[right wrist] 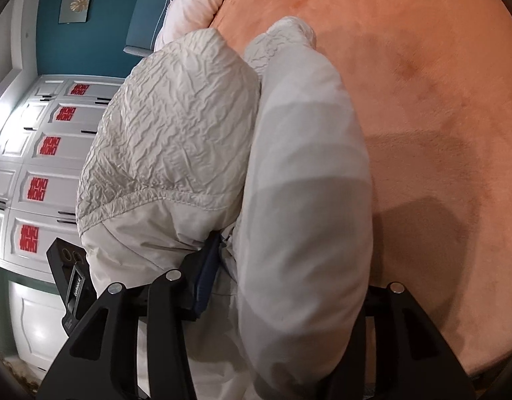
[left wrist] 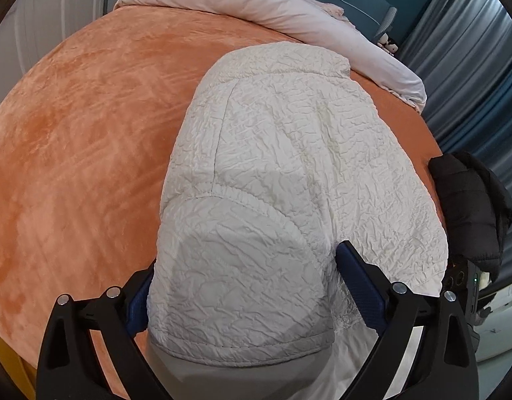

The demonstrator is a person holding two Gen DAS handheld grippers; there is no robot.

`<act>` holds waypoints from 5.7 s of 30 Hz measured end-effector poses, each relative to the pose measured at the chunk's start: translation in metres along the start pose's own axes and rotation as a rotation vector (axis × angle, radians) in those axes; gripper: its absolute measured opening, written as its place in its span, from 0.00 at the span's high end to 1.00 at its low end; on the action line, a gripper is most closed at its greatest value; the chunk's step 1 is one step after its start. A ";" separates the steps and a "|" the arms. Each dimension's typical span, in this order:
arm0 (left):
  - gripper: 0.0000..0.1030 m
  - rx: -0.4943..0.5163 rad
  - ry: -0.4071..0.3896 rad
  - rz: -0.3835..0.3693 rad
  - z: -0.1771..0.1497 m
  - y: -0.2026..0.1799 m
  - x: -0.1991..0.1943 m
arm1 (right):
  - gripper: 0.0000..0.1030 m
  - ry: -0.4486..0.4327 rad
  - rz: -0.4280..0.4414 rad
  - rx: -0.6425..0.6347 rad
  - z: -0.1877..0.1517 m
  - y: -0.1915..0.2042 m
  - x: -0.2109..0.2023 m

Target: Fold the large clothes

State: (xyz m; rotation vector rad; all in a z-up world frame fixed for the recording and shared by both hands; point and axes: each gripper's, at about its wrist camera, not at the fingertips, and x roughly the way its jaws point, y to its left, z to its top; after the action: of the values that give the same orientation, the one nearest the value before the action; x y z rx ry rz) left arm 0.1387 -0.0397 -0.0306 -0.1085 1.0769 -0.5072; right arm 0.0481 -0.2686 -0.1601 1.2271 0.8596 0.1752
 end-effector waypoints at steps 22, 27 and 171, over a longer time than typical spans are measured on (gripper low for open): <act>0.19 -0.009 -0.164 0.115 0.145 0.136 0.037 | 0.68 -0.009 0.010 -0.355 0.082 0.129 0.157; 0.19 -0.010 -0.226 0.149 0.168 0.163 0.050 | 0.68 -0.012 -0.001 -0.415 0.102 0.152 0.201; 0.14 0.041 -0.168 0.538 -0.095 0.047 -0.040 | 0.34 -0.197 -0.737 -0.814 -0.173 0.117 0.036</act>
State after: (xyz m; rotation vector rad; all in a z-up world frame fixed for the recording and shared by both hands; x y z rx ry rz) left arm 0.0585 0.0347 -0.0591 0.1700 0.8834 -0.0331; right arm -0.0035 -0.0763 -0.0881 0.1286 0.8845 -0.1839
